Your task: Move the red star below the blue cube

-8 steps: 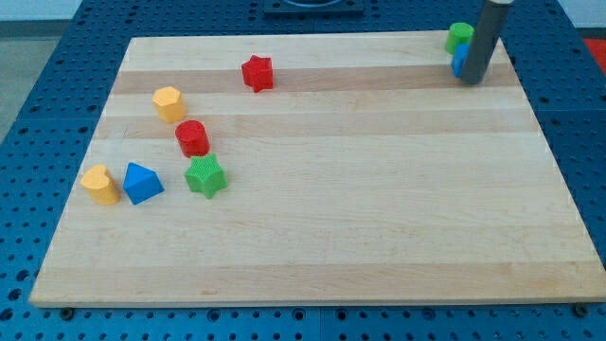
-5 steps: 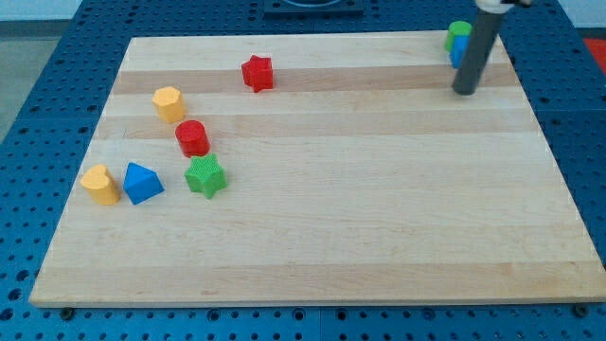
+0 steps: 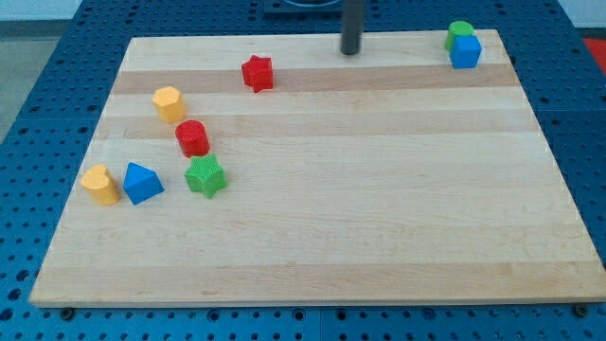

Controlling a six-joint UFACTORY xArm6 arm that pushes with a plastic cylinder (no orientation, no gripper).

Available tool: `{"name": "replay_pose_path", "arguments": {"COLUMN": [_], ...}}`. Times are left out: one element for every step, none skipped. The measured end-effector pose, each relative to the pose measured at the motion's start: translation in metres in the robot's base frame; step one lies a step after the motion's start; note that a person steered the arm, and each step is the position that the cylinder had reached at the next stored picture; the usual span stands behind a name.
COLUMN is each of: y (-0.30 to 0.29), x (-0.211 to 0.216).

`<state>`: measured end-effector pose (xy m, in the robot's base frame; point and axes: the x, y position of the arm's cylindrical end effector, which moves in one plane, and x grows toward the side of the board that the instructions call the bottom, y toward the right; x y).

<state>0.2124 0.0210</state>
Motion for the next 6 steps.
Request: {"name": "replay_pose_path", "arguments": {"y": [-0.098, -0.213, -0.227, -0.173, -0.100, -0.106], "x": [-0.020, 0.018, 0.077, 0.094, 0.091, 0.089]}}
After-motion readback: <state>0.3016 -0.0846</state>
